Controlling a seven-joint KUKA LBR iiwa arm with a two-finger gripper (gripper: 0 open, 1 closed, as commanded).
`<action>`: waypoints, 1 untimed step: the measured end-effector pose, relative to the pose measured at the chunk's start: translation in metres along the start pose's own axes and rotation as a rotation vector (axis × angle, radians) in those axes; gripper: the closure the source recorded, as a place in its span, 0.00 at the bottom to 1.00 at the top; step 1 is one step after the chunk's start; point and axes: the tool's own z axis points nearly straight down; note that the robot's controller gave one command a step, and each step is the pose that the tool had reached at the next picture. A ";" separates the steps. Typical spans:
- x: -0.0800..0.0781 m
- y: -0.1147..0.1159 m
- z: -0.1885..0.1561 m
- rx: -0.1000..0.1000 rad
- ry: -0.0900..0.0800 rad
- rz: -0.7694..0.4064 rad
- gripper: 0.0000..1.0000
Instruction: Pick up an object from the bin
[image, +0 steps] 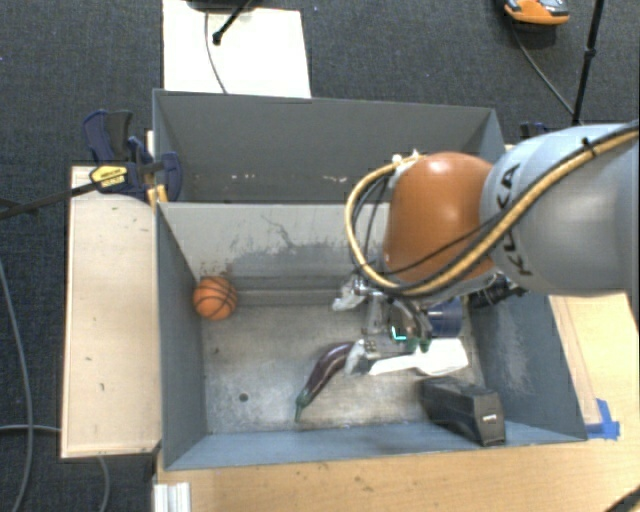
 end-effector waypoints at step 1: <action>-0.002 0.000 -0.004 0.000 -0.008 0.002 0.00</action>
Offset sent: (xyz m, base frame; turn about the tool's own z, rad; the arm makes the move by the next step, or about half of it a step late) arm -0.0059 -0.0042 -0.0881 0.1606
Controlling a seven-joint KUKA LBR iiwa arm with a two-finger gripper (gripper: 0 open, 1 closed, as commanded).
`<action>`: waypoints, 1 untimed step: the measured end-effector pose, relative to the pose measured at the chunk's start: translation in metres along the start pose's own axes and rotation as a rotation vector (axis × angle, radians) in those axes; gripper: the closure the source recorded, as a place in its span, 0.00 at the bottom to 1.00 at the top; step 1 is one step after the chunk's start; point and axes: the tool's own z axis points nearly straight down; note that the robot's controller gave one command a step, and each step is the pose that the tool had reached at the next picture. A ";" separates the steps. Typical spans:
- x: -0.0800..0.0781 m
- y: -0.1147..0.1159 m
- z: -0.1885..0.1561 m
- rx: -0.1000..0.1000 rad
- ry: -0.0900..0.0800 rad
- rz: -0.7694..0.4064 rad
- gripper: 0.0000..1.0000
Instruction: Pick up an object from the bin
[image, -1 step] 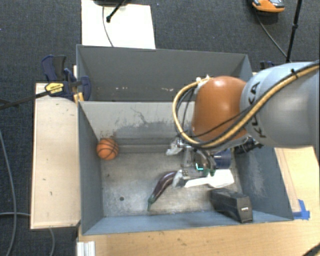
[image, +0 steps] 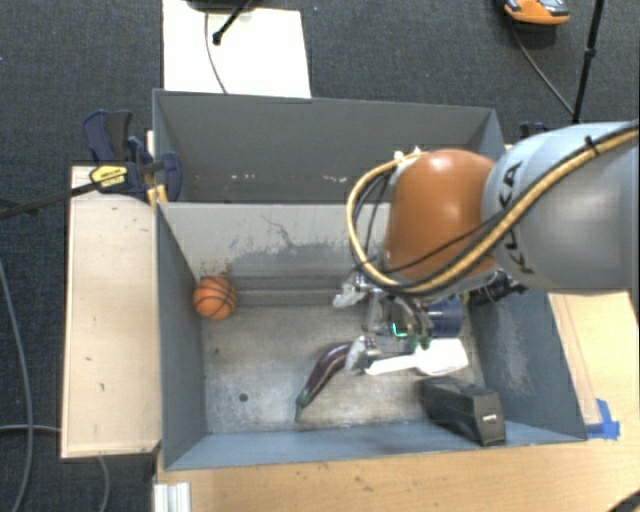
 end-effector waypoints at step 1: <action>0.002 -0.003 0.082 -0.003 -0.010 0.160 1.00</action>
Offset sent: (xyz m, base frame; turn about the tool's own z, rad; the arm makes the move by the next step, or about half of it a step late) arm 0.0000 0.0000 0.0000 0.0000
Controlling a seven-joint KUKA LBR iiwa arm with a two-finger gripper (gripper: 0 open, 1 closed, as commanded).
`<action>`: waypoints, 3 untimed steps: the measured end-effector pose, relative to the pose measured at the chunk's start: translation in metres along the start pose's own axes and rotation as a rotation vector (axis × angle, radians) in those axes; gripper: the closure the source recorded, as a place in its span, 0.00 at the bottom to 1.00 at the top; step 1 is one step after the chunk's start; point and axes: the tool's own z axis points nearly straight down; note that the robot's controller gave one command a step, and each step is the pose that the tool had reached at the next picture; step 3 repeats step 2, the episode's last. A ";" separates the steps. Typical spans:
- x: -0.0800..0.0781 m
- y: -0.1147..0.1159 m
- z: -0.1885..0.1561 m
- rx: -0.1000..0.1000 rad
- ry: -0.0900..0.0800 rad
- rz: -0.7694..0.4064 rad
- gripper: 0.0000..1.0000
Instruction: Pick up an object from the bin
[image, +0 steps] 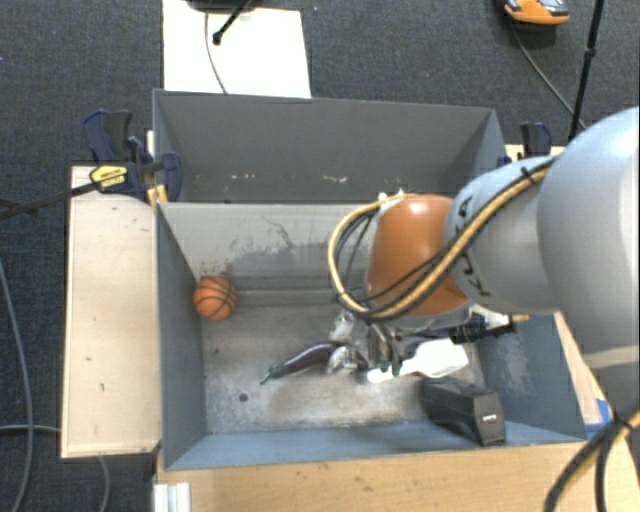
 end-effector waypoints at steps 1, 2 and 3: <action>0.000 0.000 0.000 0.000 0.000 0.001 1.00; 0.007 -0.005 -0.151 0.002 0.006 -0.041 1.00; 0.007 -0.005 -0.151 0.002 0.006 -0.041 1.00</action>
Offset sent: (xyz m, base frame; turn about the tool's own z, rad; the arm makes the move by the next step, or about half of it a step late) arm -0.0111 -0.0050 0.1482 -0.0430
